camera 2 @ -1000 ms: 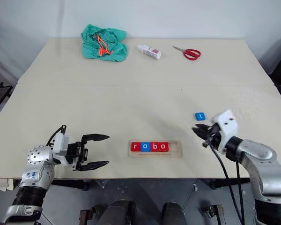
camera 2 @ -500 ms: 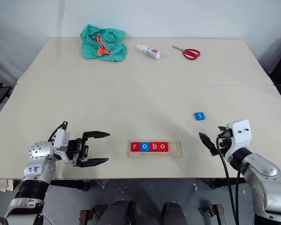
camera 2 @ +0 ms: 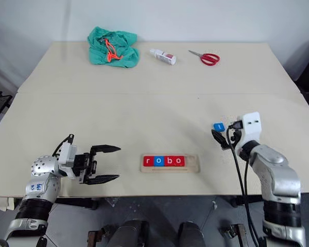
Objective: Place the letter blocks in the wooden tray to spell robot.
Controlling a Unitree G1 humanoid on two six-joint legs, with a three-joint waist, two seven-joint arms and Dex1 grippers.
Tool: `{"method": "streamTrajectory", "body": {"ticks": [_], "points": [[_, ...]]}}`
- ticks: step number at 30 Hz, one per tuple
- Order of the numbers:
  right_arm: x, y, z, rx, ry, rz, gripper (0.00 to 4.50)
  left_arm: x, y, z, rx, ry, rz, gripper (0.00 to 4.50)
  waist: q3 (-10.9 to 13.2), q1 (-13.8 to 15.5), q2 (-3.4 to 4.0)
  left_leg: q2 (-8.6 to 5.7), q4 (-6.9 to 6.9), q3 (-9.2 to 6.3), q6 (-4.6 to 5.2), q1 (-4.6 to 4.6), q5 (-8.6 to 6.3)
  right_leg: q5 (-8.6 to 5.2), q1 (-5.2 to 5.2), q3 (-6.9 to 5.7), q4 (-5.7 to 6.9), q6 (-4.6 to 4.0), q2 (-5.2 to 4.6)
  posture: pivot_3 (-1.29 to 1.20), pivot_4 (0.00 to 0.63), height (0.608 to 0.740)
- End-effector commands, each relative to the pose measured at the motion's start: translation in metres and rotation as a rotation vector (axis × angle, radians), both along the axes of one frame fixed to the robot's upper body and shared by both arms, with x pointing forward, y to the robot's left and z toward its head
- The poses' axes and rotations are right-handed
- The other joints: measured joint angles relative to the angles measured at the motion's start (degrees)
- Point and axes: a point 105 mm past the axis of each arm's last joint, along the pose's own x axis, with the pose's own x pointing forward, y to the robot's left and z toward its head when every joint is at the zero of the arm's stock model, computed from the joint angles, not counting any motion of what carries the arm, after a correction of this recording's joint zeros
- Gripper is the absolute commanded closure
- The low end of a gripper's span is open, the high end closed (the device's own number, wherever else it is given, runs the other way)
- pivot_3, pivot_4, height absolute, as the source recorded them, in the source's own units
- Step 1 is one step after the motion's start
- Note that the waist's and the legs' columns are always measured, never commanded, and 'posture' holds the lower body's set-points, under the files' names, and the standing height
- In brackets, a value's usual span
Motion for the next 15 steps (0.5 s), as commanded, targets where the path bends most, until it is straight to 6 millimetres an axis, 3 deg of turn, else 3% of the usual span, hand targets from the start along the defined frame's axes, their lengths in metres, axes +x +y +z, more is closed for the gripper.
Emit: {"method": "streamTrajectory", "body": {"ticks": [1,8,11,15], "points": [[0.014,-0.005,0.000,-0.027,-0.022,-0.030,0.07,-0.004,0.003,0.006,0.005,-0.028,-0.002,0.00,0.0,-0.1,0.00,-0.01,-0.02,0.00,0.00,-0.01,0.00,0.00,-0.01,0.00,0.00,0.00,-0.01,0.00,0.150,0.740],[0.022,0.002,-0.014,-0.034,0.011,-0.020,0.07,-0.008,0.006,0.006,0.007,-0.031,0.021,0.00,0.0,-0.2,0.00,0.00,-0.03,0.01,0.00,-0.02,0.00,0.00,-0.06,0.00,0.03,0.00,-0.02,0.00,0.150,0.740],[0.020,0.005,-0.016,-0.035,0.009,-0.011,0.67,-0.008,0.006,0.006,0.007,-0.030,0.026,0.00,0.0,-0.2,0.00,0.02,-0.02,0.02,0.00,-0.01,0.00,0.00,-0.05,0.00,0.04,0.00,-0.01,0.00,0.150,0.740],[0.019,0.007,-0.015,-0.042,-0.008,-0.002,2.02,-0.007,0.006,0.006,0.006,-0.030,0.029,0.00,0.0,-0.1,0.00,0.01,-0.02,0.01,0.00,-0.01,0.00,0.00,-0.05,0.00,0.05,0.00,-0.01,0.00,0.150,0.740]]}}
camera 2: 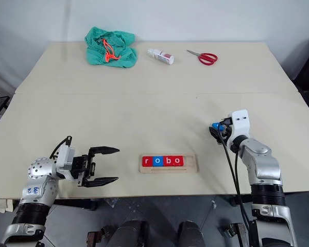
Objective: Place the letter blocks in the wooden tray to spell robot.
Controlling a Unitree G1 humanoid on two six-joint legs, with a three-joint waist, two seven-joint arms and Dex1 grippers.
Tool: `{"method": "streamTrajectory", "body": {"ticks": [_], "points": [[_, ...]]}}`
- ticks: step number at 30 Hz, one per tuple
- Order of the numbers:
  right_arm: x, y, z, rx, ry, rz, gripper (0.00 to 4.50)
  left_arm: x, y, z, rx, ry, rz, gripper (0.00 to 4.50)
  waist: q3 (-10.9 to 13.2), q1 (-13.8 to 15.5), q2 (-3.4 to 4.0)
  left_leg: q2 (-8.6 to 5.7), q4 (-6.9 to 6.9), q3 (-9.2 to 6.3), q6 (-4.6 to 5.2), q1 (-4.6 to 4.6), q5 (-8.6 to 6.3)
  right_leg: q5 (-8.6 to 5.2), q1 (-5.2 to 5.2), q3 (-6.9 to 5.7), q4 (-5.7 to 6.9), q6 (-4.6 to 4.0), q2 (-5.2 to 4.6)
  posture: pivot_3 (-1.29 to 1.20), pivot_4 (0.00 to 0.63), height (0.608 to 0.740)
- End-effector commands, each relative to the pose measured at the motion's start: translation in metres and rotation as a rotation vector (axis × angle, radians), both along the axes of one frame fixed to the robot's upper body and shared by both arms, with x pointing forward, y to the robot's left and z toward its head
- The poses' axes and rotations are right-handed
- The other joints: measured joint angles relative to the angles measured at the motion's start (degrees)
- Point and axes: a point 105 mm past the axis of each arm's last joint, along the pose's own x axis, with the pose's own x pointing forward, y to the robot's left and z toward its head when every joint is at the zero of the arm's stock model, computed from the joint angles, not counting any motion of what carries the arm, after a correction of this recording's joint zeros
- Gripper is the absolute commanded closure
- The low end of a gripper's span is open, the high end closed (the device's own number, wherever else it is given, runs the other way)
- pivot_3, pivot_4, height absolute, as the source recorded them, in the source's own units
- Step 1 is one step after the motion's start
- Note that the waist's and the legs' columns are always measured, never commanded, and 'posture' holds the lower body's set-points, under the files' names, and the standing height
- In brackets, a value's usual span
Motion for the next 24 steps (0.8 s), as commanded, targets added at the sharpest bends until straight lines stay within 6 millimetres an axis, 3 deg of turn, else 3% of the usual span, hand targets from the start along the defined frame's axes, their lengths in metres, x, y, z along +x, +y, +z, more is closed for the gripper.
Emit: {"method": "streamTrajectory", "body": {"ticks": [1,3,11,17,24], "points": [[-0.003,0.002,0.007,-0.007,-0.042,0.009,2.40,-0.001,0.003,0.007,0.004,-0.032,0.005,0.00,0.0,0.1,0.00,0.00,0.00,0.00,0.00,0.00,0.00,0.00,0.00,0.00,0.00,0.00,0.00,0.00,0.150,0.740],[-0.005,0.003,0.011,-0.009,-0.059,0.008,3.04,0.000,0.002,0.007,0.003,-0.032,0.003,0.00,0.0,0.1,0.00,0.00,0.01,-0.02,0.00,0.00,0.00,0.00,0.00,0.00,0.00,0.00,0.00,0.00,0.150,0.740],[-0.046,0.012,0.031,0.007,-0.120,0.010,3.03,0.001,0.001,0.006,0.002,-0.026,-0.023,0.00,0.0,0.2,0.00,-0.01,-0.02,-0.02,0.00,-0.04,0.00,0.00,-0.03,0.00,-0.02,0.00,0.00,0.00,0.150,0.740],[-0.093,0.027,0.024,0.025,-0.070,-0.004,3.03,0.004,0.002,0.005,0.008,-0.022,-0.035,0.00,0.0,0.4,0.00,-0.02,-0.02,-0.08,0.00,-0.04,0.00,0.00,0.00,0.02,0.00,0.00,0.00,0.00,0.150,0.740],[-0.118,0.038,0.015,0.070,-0.010,-0.056,3.03,0.006,-0.001,0.006,0.006,-0.021,-0.050,0.00,0.0,0.3,0.00,-0.02,-0.01,-0.06,0.00,-0.01,0.00,0.00,0.00,0.05,0.00,0.00,0.02,0.00,0.150,0.740]]}}
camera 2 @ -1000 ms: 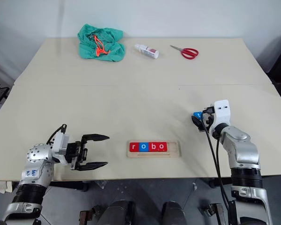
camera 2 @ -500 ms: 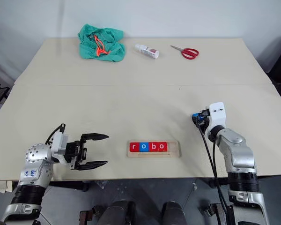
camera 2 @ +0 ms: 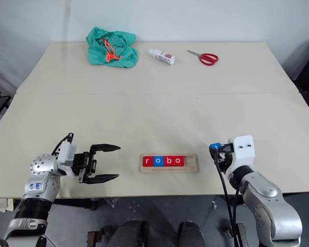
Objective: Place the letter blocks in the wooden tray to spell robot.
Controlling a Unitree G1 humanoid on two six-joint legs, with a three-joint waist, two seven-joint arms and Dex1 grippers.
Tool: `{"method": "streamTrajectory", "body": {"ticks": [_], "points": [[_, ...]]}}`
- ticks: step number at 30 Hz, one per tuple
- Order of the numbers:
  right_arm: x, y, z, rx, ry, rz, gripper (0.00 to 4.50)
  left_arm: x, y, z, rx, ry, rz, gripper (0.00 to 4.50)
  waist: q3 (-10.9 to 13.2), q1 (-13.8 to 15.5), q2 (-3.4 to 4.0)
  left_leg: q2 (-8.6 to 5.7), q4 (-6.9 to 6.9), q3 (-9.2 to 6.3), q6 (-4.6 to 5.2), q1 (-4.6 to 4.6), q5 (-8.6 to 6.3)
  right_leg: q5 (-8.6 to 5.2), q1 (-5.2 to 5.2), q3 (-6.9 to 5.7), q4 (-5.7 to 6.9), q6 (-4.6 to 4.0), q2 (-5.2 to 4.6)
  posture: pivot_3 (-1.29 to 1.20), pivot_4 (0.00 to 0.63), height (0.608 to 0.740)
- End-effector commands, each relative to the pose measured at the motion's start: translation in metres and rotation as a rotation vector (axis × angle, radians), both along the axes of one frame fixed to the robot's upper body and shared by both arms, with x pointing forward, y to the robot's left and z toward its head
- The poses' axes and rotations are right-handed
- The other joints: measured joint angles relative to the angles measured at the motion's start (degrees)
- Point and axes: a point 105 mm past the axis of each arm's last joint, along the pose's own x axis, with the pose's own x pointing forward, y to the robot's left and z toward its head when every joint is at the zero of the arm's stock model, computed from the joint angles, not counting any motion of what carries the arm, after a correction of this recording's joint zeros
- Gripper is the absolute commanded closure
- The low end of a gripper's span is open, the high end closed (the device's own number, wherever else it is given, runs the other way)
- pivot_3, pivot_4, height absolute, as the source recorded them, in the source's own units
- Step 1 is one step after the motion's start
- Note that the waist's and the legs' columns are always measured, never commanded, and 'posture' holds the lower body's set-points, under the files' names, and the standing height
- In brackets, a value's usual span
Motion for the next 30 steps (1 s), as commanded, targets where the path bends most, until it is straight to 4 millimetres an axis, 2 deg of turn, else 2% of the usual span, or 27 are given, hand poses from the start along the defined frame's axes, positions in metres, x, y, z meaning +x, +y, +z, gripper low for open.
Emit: {"method": "streamTrajectory", "body": {"ticks": [1,2,11,16,21,25,30], "points": [[-0.009,0.005,0.008,0.014,-0.023,-0.014,3.03,-0.001,0.000,0.003,0.007,-0.019,-0.029,0.00,0.0,0.0,0.00,0.00,0.00,0.00,0.00,0.00,0.00,0.00,-0.01,0.00,0.00,0.00,0.00,0.00,0.150,0.740],[-0.011,0.007,0.005,0.023,-0.011,-0.019,3.03,-0.001,-0.001,0.003,0.006,-0.020,-0.032,0.00,0.0,0.0,0.00,0.00,-0.01,0.00,0.00,0.00,0.00,0.00,0.00,0.00,0.00,0.00,0.00,0.00,0.150,0.740],[-0.016,0.003,-0.007,0.033,0.021,-0.059,0.03,-0.003,0.000,0.006,0.011,-0.022,-0.030,0.00,0.0,0.0,0.00,-0.01,-0.01,-0.01,0.00,0.01,0.00,0.00,-0.01,0.02,0.01,0.00,0.00,0.00,0.150,0.740],[-0.017,0.005,-0.007,0.023,0.015,-0.019,0.03,-0.003,0.001,0.005,0.011,-0.022,-0.023,0.00,0.0,0.0,0.00,-0.02,-0.01,0.00,0.00,0.01,0.00,0.00,0.00,0.03,0.01,0.00,0.00,0.00,0.150,0.740],[-0.019,0.010,-0.003,-0.082,0.017,0.213,0.03,-0.003,-0.001,0.005,0.005,-0.025,-0.021,0.00,0.0,0.0,0.00,-0.03,0.00,0.01,0.01,0.02,0.00,0.00,0.02,0.04,-0.02,0.00,0.00,0.00,0.150,0.740],[-0.017,0.002,-0.005,-0.188,0.048,0.358,0.03,-0.003,-0.003,0.005,0.002,-0.027,-0.020,0.00,0.0,0.0,-0.01,-0.03,0.00,0.02,0.01,0.02,0.00,0.00,0.06,0.01,-0.07,0.00,0.00,0.00,0.150,0.740],[-0.005,-0.008,-0.005,-0.252,0.056,0.447,0.03,-0.004,-0.003,0.005,-0.005,-0.033,-0.010,0.00,0.0,0.0,-0.01,0.00,0.00,0.04,0.01,0.02,0.00,0.00,0.08,-0.01,-0.13,0.00,0.01,0.00,0.150,0.740]]}}
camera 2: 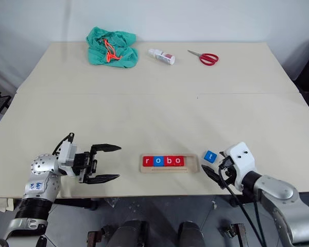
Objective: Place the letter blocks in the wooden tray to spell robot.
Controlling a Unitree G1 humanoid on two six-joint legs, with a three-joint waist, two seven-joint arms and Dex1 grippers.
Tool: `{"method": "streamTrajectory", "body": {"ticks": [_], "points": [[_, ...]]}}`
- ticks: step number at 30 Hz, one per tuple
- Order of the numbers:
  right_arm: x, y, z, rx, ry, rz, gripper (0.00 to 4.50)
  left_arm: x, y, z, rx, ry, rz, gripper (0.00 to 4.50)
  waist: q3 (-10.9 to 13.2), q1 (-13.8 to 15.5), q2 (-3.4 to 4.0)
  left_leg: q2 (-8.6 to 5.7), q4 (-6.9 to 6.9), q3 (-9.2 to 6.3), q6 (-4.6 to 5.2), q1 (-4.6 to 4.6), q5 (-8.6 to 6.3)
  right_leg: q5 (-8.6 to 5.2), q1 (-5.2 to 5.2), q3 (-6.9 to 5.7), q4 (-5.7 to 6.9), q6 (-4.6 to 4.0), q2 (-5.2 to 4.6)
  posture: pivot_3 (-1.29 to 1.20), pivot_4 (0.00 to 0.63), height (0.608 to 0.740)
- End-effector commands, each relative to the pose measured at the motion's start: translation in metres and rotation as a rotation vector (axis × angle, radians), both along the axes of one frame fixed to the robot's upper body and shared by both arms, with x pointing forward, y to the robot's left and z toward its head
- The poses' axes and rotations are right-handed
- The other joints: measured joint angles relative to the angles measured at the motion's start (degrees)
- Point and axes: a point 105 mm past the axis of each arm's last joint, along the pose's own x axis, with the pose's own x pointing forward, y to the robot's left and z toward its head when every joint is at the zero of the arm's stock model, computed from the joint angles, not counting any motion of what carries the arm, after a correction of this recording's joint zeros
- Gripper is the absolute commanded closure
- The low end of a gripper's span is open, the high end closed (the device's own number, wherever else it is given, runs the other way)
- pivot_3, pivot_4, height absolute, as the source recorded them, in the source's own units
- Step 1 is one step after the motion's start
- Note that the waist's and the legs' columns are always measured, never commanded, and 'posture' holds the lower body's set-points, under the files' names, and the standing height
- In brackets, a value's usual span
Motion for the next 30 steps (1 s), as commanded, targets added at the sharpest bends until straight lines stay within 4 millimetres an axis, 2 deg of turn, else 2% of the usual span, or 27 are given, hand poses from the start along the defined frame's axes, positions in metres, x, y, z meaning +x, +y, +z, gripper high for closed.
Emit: {"method": "streamTrajectory", "body": {"ticks": [1,9,12,17,19,25,30], "points": [[0.007,0.000,0.006,-0.045,-0.025,0.103,0.03,-0.004,-0.001,0.004,-0.004,-0.030,-0.002,0.00,0.0,0.0,0.00,0.00,0.00,0.00,0.00,0.00,0.00,0.00,0.00,0.00,0.00,0.00,0.00,0.00,0.150,0.740],[0.028,-0.011,0.001,-0.135,0.036,0.241,0.03,-0.007,0.001,0.002,-0.008,-0.033,0.020,0.00,0.0,0.1,-0.02,-0.01,0.04,0.00,0.01,-0.02,0.00,0.00,0.04,-0.04,-0.05,0.00,-0.03,0.00,0.150,0.740],[0.031,-0.012,0.000,-0.157,0.055,0.265,0.61,-0.009,0.003,0.002,-0.007,-0.034,0.028,0.00,0.0,0.1,-0.01,-0.01,0.04,-0.02,0.01,-0.02,0.00,0.00,0.04,-0.06,-0.05,0.00,-0.04,0.00,0.150,0.740],[0.032,-0.011,0.000,-0.170,0.056,0.288,2.42,-0.012,0.006,0.001,-0.003,-0.030,0.045,0.00,0.0,0.0,-0.01,0.00,0.05,-0.03,0.00,-0.02,0.00,0.00,0.06,-0.08,-0.05,0.00,-0.03,0.00,0.150,0.740],[0.034,-0.008,0.006,-0.171,0.031,0.303,3.04,-0.011,0.006,0.001,-0.003,-0.030,0.047,0.00,0.0,0.1,-0.02,0.00,0.05,-0.04,0.00,-0.02,0.00,0.00,0.05,-0.08,-0.05,0.00,-0.03,0.00,0.150,0.740],[0.029,0.011,0.033,-0.159,-0.010,0.409,3.04,-0.009,0.006,0.002,0.000,-0.030,0.042,0.00,0.0,0.1,-0.01,0.01,0.08,-0.05,0.00,-0.03,0.00,0.00,0.06,-0.09,-0.04,0.00,-0.03,0.00,0.150,0.740],[0.013,0.032,0.037,-0.176,0.043,0.556,3.04,-0.007,0.006,0.002,0.003,-0.032,0.033,0.00,0.0,0.1,-0.02,0.00,0.09,-0.08,0.00,-0.03,0.00,0.00,0.08,-0.10,-0.05,0.00,-0.03,0.00,0.150,0.740]]}}
